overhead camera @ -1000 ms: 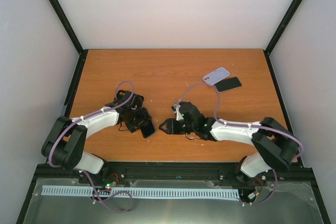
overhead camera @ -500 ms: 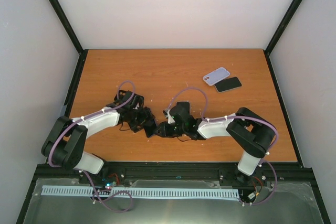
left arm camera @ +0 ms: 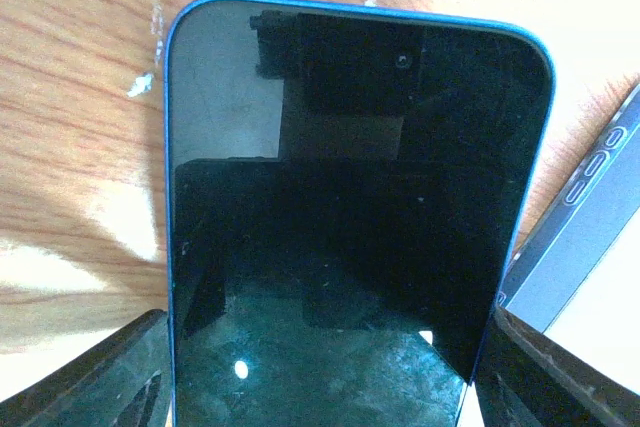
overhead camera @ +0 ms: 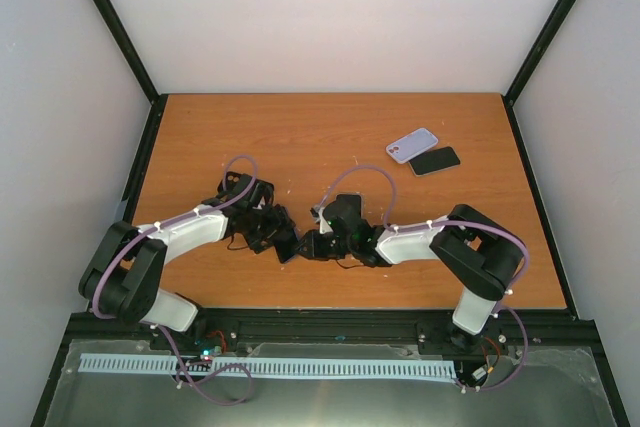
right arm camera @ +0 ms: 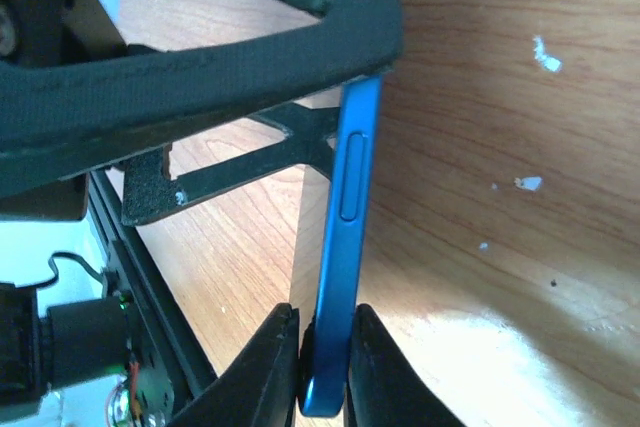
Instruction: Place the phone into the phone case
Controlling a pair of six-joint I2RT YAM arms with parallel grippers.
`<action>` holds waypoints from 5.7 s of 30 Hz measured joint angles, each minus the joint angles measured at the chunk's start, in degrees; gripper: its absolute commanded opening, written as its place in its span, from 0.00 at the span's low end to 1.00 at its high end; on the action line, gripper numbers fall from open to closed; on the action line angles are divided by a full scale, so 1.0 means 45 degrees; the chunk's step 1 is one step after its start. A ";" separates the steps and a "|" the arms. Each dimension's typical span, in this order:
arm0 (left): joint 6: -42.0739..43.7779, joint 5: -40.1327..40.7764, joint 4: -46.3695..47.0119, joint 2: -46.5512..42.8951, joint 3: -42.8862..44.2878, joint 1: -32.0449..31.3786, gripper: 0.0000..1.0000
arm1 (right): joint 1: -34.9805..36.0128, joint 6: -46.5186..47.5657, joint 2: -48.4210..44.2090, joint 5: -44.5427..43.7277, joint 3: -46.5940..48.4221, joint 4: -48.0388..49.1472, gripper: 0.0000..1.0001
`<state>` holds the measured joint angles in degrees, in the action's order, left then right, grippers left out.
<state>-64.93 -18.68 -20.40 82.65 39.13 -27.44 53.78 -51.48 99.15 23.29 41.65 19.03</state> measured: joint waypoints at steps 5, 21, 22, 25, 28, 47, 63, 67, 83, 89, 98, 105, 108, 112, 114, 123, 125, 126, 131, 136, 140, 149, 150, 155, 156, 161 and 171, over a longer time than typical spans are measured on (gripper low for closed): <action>-0.0005 0.0029 0.0097 -0.0068 -0.0015 0.0000 0.84 | -0.0029 -0.0340 0.0000 -0.0131 -0.0010 -0.0010 0.08; 0.0083 0.2001 -0.1001 -0.0296 0.1545 0.0510 0.83 | 0.0000 0.0034 -0.1253 -0.1112 -0.0831 -0.0850 0.08; 0.0112 0.2079 -0.1049 -0.0316 0.1583 0.0748 0.80 | 0.0000 0.0058 -0.1384 -0.1219 -0.0874 -0.0962 0.08; 0.0228 0.2594 -0.1146 -0.0321 0.1593 0.1885 0.77 | 0.0000 0.0194 -0.1763 -0.1486 -0.0942 -0.1472 0.09; 0.0330 0.3138 -0.1180 -0.0248 0.1632 0.3060 0.69 | 0.0000 0.0272 -0.2132 -0.1753 -0.1035 -0.1841 0.09; 0.0821 0.2803 -0.0369 0.3594 0.3517 0.5124 0.50 | 0.0000 0.0510 -0.2856 -0.2463 -0.1132 -0.2851 0.09; 0.1724 0.2749 -0.0466 0.4410 0.4221 0.5158 0.00 | 0.0000 0.0578 -0.5027 -0.3750 -0.1195 -0.4303 0.09; 0.2220 0.2555 -0.0364 0.4289 0.4090 0.5110 0.00 | 0.0000 0.0588 -0.6033 -0.4085 -0.1209 -0.4765 0.08; 0.4809 0.1836 -0.0733 0.2016 0.2327 0.1812 0.00 | 0.0000 0.0529 -1.0176 -0.5751 -0.1209 -0.7509 0.09; 0.5017 0.1875 -0.0811 0.1967 0.2234 0.0461 0.00 | 0.0000 0.0471 -1.0598 -0.6110 -0.1209 -0.8068 0.09; 0.4925 0.1734 -0.0719 0.2599 0.2205 -0.0971 0.28 | 0.0000 0.0291 -0.9908 -0.5911 -0.1209 -0.7864 0.09; 0.4789 0.0665 -0.0180 0.2482 0.2040 -0.0996 0.53 | 0.0000 -0.0083 -0.8835 -0.5421 -0.1292 -0.7091 0.09; 0.4668 -0.0204 0.0427 0.2195 0.1535 -0.0743 0.57 | 0.0000 -0.0296 -0.8500 -0.5153 -0.1481 -0.6577 0.09; 0.4386 -0.1909 0.1753 0.1472 0.0282 -0.0029 0.73 | 0.0000 -0.0379 -0.7854 -0.4707 -0.1603 -0.6105 0.09; 0.4250 -0.2409 0.2171 0.1151 -0.0097 0.0359 0.82 | 0.0000 -0.0403 -0.7572 -0.4585 -0.1603 -0.5892 0.08; 0.4163 -0.3453 0.3672 -0.1209 -0.1180 0.1472 0.93 | 0.0000 -0.0991 -0.5848 -0.3925 -0.1603 -0.4721 0.08; 0.4167 -0.3628 0.3910 -0.1525 -0.1457 0.1700 0.93 | 0.0000 -0.1180 -0.5493 -0.3818 -0.1603 -0.4391 0.08; 0.4163 -0.3740 0.4070 -0.1622 -0.1622 0.1821 0.93 | 0.0000 -0.1243 -0.5333 -0.3759 -0.1608 -0.4235 0.08; 0.4167 -0.4357 0.4852 -0.1719 -0.2633 0.2142 0.94 | 0.0000 -0.1491 -0.4624 -0.3531 -0.1608 -0.3599 0.08; 0.4226 -0.4891 0.5357 -0.1554 -0.2880 0.2147 0.94 | 0.0000 -0.1817 -0.4056 -0.3240 -0.1608 -0.3215 0.09; 0.4265 -0.5090 0.5790 -0.1477 -0.2905 0.2147 0.94 | 0.0000 -0.2069 -0.3594 -0.2963 -0.1608 -0.2667 0.09; 0.4279 -0.5071 0.6445 -0.0398 -0.2992 0.2147 0.93 | 0.0000 -0.2234 -0.2754 -0.2365 -0.1608 -0.1399 0.10; 0.4284 -0.5066 0.6509 -0.0223 -0.2992 0.2147 0.93 | 0.0000 -0.2239 -0.2715 -0.2322 -0.1608 -0.1326 0.10; 0.4289 -0.5221 0.7082 0.0525 -0.2977 0.2147 0.93 | 0.0000 -0.2249 -0.2618 -0.2157 -0.1613 -0.1117 0.10; 0.4289 -0.5255 0.7208 0.0593 -0.2977 0.2147 0.93 | 0.0000 -0.2254 -0.2599 -0.2093 -0.1613 -0.1098 0.10; 0.4284 -0.5479 0.7684 0.0884 -0.2968 0.2147 0.93 | 0.0000 -0.2390 -0.2341 -0.1889 -0.1719 -0.0578 0.10; 0.3891 -0.5761 0.8262 0.1122 -0.3026 0.2098 0.92 | 0.0000 -0.2647 -0.1797 -0.1647 -0.1865 -0.0112 0.30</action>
<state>-47.42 -44.60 16.78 87.70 25.52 -18.00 53.78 -63.40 91.07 15.88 33.26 18.52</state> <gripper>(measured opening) 0.927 0.232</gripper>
